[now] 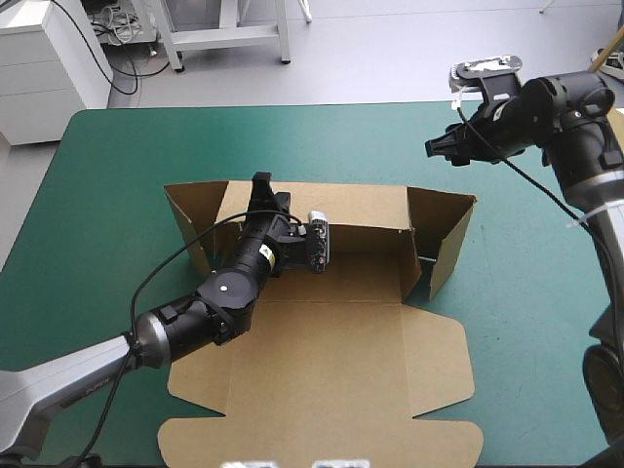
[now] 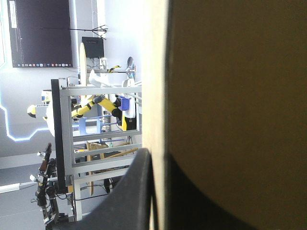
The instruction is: Fold the box
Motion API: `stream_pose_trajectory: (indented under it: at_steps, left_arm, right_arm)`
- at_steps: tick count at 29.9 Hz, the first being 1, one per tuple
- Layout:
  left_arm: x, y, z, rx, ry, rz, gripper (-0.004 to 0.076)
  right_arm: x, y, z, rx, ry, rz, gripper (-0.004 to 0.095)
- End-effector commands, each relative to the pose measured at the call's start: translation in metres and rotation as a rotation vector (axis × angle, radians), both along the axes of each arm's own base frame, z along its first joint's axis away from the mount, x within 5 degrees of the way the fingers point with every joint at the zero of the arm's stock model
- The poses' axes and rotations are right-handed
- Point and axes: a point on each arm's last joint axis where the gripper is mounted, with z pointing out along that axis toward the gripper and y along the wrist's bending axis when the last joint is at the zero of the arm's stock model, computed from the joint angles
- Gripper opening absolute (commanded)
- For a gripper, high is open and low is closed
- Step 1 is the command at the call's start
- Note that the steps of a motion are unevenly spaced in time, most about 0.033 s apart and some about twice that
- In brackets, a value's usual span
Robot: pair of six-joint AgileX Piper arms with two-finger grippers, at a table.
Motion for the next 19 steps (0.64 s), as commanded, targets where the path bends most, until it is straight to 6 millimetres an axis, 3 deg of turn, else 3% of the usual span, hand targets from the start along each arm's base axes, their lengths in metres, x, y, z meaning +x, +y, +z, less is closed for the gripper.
stream_pose_trajectory:
  at_steps: [1,10,19]
  left_arm:
    - [-0.003,0.003,0.014,-0.044,-0.025,0.007,-0.0008]
    - [-0.004,0.001,0.014,-0.053,-0.019,-0.012,-0.0008]
    - [-0.004,0.001,0.013,-0.067,-0.012,-0.013,-0.0008]
  right_arm:
    - [0.01,0.001,0.014,0.02,-0.089,0.022,0.0534]
    - [0.042,0.013,-0.017,0.046,-0.013,0.08,0.0534]
    - [0.041,0.019,-0.042,0.065,0.079,0.096,0.0534]
